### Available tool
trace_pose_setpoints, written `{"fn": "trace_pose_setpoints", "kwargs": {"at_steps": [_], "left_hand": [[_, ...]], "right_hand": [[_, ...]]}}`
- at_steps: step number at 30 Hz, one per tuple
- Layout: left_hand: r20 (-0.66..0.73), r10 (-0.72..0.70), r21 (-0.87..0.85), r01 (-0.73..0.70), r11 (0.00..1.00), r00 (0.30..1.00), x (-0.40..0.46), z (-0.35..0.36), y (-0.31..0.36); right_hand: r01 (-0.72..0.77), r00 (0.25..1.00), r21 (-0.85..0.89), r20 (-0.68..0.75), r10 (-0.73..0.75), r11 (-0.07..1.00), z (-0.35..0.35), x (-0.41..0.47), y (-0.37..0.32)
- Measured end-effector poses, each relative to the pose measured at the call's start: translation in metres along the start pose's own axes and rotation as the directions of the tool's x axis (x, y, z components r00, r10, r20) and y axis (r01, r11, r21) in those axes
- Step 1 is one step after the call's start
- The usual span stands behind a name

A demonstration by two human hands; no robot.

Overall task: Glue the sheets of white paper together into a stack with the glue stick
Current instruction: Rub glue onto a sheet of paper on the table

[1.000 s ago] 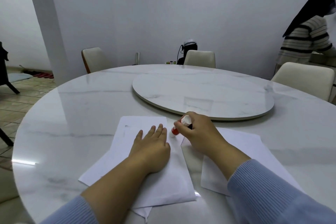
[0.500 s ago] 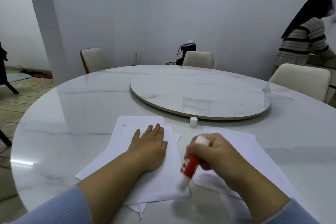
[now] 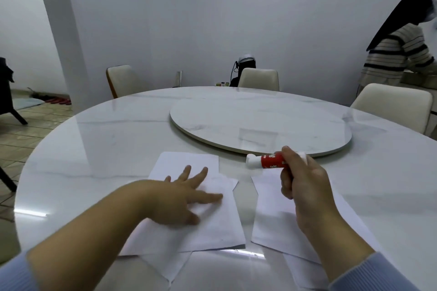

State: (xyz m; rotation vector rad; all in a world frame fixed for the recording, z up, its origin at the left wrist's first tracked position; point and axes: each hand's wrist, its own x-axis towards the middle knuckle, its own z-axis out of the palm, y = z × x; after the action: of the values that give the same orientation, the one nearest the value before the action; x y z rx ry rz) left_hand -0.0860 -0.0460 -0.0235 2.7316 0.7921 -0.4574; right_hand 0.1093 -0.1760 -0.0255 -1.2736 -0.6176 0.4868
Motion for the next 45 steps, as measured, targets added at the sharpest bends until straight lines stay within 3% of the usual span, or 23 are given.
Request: {"fn": "trace_pose_setpoints", "kwargs": {"at_steps": [3,6,11,20,25,29,31,33,36,38,39,41,43,45], "left_hand": [[-0.242,-0.026,-0.197,-0.023,0.98,0.97,0.007,0.008,0.012],[-0.328,-0.079,-0.108,0.046,0.993,0.941,0.017,0.033,0.029],[-0.306,-0.101,-0.026,0.097,0.995,0.947,0.022,0.042,0.026],[-0.229,-0.1,-0.06,0.089,0.994,0.968,0.024,0.033,0.025],[-0.22,-0.096,-0.075,0.082,0.994,0.971,0.024,0.033,0.024],[-0.24,-0.081,-0.084,0.063,0.994,0.967,0.022,0.035,0.024],[-0.234,-0.062,-0.077,0.045,0.996,0.97,0.017,0.031,0.024],[-0.177,-0.001,-0.038,-0.005,0.999,0.984,0.011,0.024,0.025],[-0.037,0.202,-0.074,-0.204,0.976,0.979,-0.003,0.017,0.031],[-0.077,0.25,-0.165,-0.26,0.951,0.965,-0.011,0.016,0.036],[-0.166,0.188,-0.189,-0.219,0.957,0.968,-0.013,0.018,0.038],[-0.338,-0.067,-0.125,0.025,0.992,0.939,-0.012,0.027,0.038],[-0.284,-0.26,-0.014,0.267,0.963,0.923,-0.011,0.033,0.035],[-0.11,-0.235,0.009,0.237,0.971,0.966,-0.013,0.03,0.024]], "right_hand": [[0.155,0.985,-0.201,0.101,-0.137,0.967,0.008,-0.008,0.006],[0.251,0.949,-0.328,0.268,-0.165,0.911,0.019,-0.013,0.015],[0.28,0.909,-0.461,0.41,-0.078,0.842,0.028,-0.01,0.028],[0.345,0.903,-0.606,0.423,-0.076,0.717,0.026,-0.009,0.015],[0.379,0.872,-0.58,0.484,-0.069,0.722,0.019,-0.027,-0.006],[0.33,0.795,-0.533,0.602,0.075,0.779,0.015,-0.034,-0.013],[0.205,0.826,-0.37,0.562,0.043,0.906,0.012,-0.029,-0.016],[0.089,0.908,-0.107,0.418,-0.037,0.99,0.006,-0.018,-0.015],[0.045,0.976,0.075,0.208,-0.06,0.996,-0.002,-0.006,-0.013],[0.041,0.987,0.084,0.152,-0.054,0.996,-0.002,-0.006,-0.01],[0.042,0.989,0.089,0.139,-0.054,0.995,-0.001,-0.006,-0.009],[0.055,0.99,0.077,0.127,-0.065,0.995,0.001,-0.006,-0.008],[0.084,0.989,0.018,0.123,-0.086,0.996,0.004,-0.006,-0.004],[0.135,0.983,-0.099,0.142,-0.121,0.986,0.008,-0.009,0.002]]}}
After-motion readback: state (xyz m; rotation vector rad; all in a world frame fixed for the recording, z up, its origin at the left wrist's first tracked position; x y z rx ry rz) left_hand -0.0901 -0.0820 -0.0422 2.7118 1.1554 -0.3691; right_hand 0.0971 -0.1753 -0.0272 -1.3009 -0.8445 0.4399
